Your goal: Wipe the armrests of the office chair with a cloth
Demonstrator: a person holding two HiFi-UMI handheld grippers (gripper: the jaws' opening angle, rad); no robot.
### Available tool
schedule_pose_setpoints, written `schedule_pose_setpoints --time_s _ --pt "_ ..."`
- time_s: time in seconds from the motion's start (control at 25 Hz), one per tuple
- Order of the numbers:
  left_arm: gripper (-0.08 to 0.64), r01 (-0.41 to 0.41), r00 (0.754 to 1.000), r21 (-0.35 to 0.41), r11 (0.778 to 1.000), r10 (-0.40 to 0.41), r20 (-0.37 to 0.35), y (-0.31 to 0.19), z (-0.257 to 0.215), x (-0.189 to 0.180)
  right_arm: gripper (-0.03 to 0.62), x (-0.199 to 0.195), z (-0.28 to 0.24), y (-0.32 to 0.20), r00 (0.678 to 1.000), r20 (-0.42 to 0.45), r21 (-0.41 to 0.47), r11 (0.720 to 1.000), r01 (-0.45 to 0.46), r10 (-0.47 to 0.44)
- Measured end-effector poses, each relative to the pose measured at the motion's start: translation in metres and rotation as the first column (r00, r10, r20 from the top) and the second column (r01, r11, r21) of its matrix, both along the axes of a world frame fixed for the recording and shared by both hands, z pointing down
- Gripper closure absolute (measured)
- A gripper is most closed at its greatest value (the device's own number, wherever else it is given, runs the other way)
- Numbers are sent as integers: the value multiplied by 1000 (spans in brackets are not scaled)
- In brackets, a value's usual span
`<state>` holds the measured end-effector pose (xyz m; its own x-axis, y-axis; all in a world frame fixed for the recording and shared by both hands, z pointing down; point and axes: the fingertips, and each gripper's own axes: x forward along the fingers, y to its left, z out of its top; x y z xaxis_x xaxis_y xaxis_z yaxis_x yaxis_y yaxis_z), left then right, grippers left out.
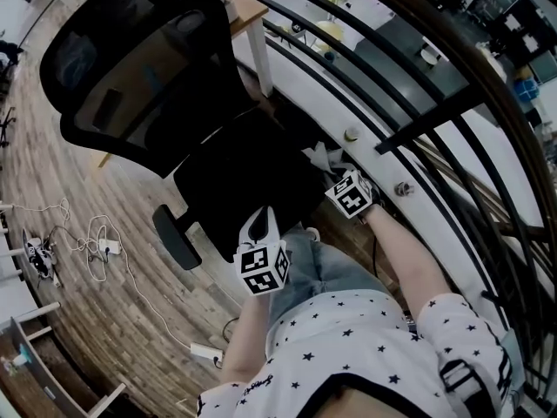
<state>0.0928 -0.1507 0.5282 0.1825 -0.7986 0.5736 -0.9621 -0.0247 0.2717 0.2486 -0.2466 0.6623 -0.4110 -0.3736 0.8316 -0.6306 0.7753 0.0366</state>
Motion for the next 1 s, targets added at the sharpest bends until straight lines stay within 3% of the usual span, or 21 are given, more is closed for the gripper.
schedule_pose_setpoints --time_s 0.4,0.6,1.0 --pt "554 92 996 10 996 -92 2 25 -14 -29 561 -35 -76 33 974 226 45 999 -30 20" --pt "554 99 995 41 994 -99 -6 37 -26 -38 561 -53 -122 67 938 346 38 999 -37 22" --pt "554 63 998 107 992 -63 -4 87 -56 -66 561 -91 -194 135 848 520 52 987 -153 104"
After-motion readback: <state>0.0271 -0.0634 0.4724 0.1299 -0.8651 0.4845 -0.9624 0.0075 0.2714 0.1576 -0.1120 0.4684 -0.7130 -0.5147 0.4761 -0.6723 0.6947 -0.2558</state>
